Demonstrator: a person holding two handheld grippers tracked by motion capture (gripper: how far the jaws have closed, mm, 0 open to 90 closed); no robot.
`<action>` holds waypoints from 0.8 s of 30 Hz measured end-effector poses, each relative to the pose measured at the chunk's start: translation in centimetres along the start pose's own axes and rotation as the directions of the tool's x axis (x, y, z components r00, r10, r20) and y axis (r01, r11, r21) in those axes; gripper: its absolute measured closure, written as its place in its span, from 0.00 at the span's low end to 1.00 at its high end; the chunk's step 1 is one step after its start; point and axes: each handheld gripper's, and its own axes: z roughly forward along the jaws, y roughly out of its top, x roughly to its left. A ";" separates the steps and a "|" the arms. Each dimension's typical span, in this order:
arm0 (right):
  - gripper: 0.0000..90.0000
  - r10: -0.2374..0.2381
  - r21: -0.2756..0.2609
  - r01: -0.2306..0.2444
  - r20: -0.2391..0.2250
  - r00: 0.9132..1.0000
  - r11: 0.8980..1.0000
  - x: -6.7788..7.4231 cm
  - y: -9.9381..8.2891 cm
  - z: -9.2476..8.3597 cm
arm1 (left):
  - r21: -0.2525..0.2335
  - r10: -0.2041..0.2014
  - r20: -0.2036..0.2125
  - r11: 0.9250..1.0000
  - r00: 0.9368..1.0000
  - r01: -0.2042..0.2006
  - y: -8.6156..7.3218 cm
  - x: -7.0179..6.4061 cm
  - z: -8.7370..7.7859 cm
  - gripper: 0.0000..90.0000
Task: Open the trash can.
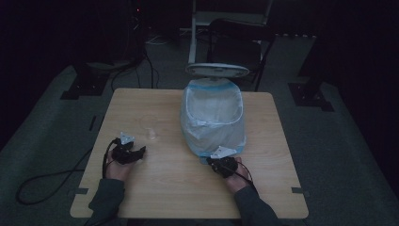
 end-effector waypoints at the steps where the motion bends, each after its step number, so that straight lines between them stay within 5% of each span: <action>1: 1.00 -0.001 0.000 0.001 0.000 1.000 1.000 0.0 0.0 0.0 | 0.000 0.000 0.000 1.000 1.000 0.000 0.0 0.0 0.0 0.44; 11: 1.00 -0.012 0.001 0.012 0.000 1.000 1.000 -0.2 -0.1 0.0 | -0.003 0.003 0.003 1.000 1.000 -0.003 0.0 0.0 0.0 0.44; 19: 1.00 -0.013 -0.001 0.013 -0.004 1.000 1.000 -0.2 -0.1 0.0 | 0.016 -0.020 0.019 1.000 1.000 0.020 0.2 0.2 -0.4 0.59; 24: 1.00 -0.015 -0.002 0.015 -0.006 1.000 1.000 -0.3 -0.1 0.0 | -0.020 -0.025 0.013 0.999 1.000 0.025 0.7 0.3 -1.1 0.60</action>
